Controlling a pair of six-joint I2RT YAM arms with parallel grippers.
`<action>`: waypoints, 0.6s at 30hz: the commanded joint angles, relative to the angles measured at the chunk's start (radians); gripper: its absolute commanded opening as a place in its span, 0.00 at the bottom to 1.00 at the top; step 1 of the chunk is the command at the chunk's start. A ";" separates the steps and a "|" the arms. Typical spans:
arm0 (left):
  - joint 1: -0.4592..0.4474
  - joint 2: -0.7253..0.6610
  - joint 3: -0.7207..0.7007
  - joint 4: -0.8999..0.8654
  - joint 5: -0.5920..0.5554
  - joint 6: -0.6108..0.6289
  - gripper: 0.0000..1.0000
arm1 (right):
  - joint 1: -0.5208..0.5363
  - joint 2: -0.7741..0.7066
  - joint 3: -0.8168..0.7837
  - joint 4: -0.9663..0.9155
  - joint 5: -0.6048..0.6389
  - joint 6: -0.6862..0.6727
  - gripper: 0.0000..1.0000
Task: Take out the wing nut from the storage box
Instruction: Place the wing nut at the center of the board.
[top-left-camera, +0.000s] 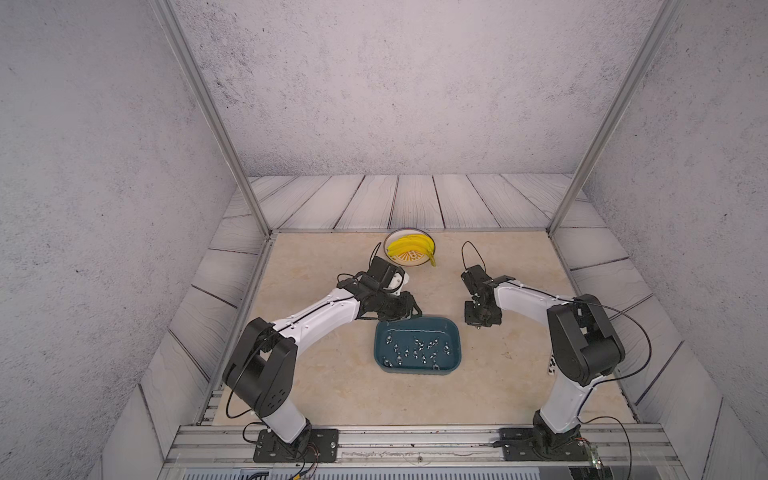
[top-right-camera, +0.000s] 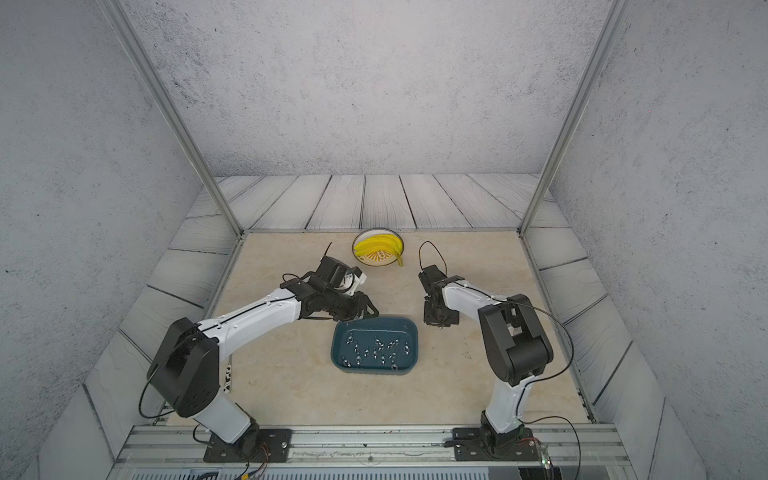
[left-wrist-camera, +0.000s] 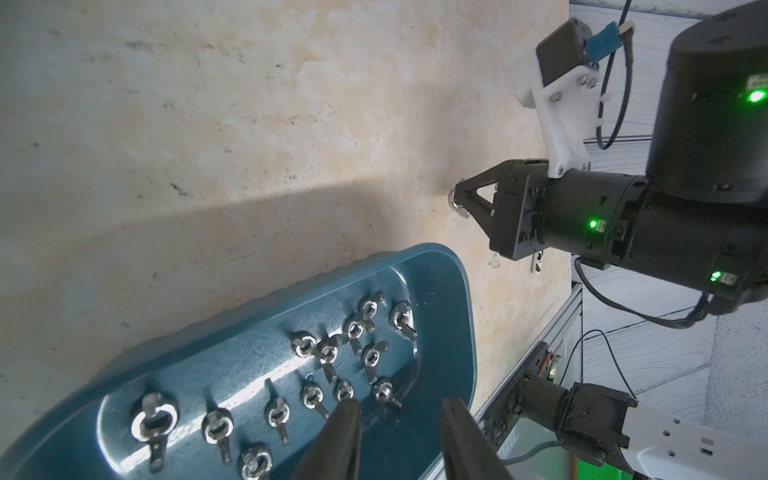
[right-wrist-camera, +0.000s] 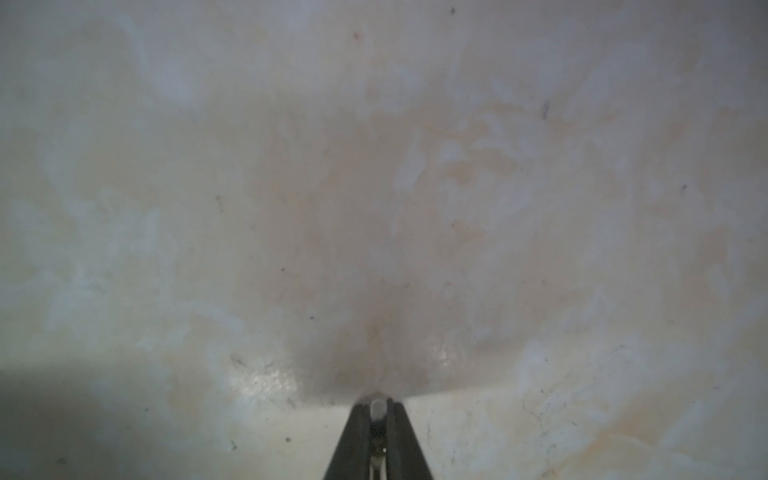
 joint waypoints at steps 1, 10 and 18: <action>0.001 -0.036 0.003 -0.022 0.012 0.015 0.39 | -0.004 -0.020 -0.032 -0.033 -0.007 0.008 0.16; 0.021 -0.074 0.002 -0.034 0.003 0.027 0.40 | -0.004 -0.134 -0.016 -0.075 0.016 -0.004 0.23; 0.144 -0.140 -0.058 -0.043 -0.016 0.011 0.40 | 0.102 -0.270 0.034 -0.114 -0.099 -0.130 0.26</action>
